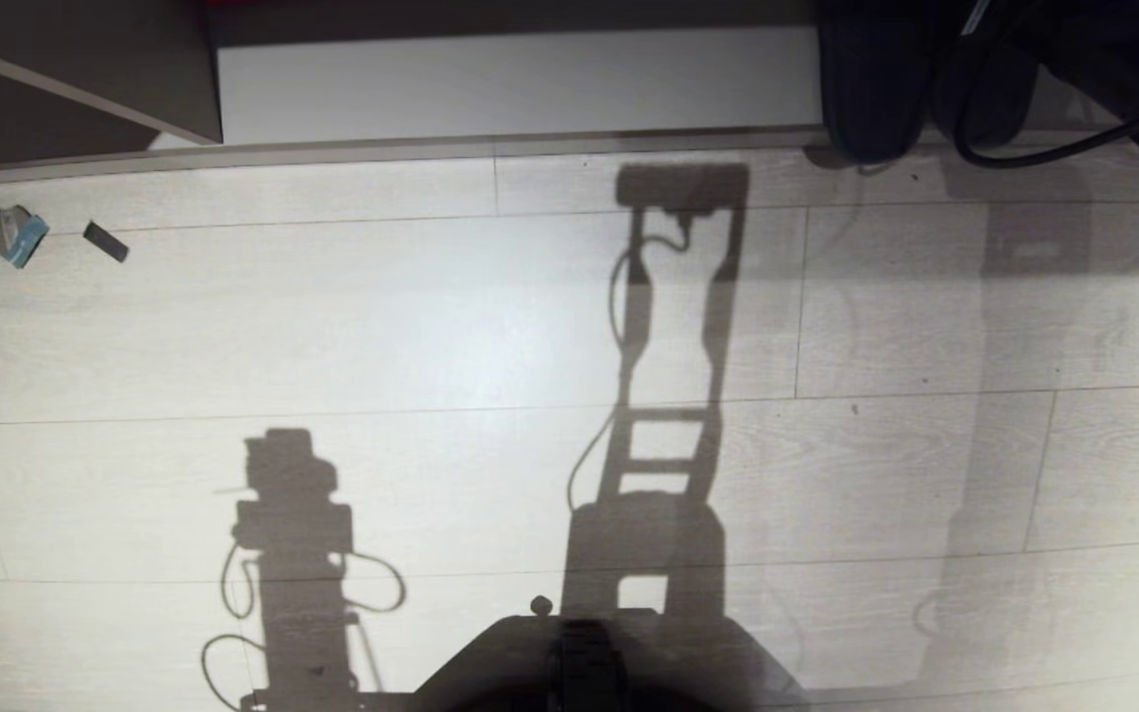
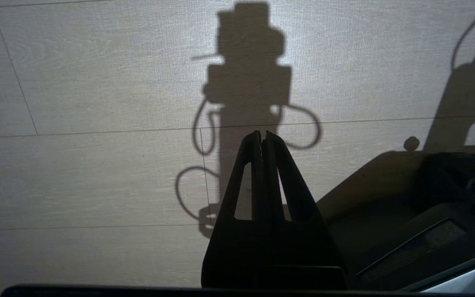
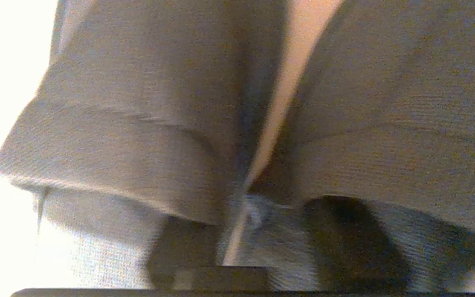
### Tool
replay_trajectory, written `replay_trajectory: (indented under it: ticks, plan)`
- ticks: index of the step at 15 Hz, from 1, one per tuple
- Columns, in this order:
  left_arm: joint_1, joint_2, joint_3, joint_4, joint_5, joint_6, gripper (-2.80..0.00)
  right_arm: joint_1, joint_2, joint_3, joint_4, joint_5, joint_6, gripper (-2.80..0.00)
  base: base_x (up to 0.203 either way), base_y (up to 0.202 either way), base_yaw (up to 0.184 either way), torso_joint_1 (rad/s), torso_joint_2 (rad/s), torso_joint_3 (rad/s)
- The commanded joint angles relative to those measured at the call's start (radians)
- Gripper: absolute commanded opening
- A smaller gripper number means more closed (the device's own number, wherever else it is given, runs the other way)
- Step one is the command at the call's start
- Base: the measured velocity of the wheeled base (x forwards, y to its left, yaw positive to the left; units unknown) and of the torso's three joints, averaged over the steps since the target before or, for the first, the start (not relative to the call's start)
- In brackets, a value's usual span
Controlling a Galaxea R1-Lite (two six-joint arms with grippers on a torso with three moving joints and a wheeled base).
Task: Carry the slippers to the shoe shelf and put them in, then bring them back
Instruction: Place the slippers into the shoe cabinet
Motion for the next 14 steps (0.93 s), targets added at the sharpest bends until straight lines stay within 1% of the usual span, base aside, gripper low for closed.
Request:
replay_trajectory:
  ticks: [1,6,9,14]
  plan:
    - [0.0,-0.001,0.0,0.0,0.0,-0.002,-2.8,-0.001,0.01,0.0,0.0,0.001,-0.001,0.0,0.0,0.0,0.0,0.0,0.0,0.0]
    - [0.0,-0.001,0.0,0.0,0.0,-0.002,-2.8,0.002,0.008,0.0,0.009,0.01,-0.002,0.0,0.0,0.0,0.0,0.0,0.0,0.0]
    - [0.0,-0.001,0.0,0.0,0.0,-0.003,-2.8,0.003,-0.014,0.005,0.05,0.008,-0.004,0.0,0.0,0.0,0.0,0.0,0.0,0.0]
    - [0.0,0.0,0.0,0.0,0.0,-0.003,-2.8,0.011,-0.089,0.073,0.078,0.006,-0.012,0.0,0.0,0.0,0.0,0.0,0.0,0.0]
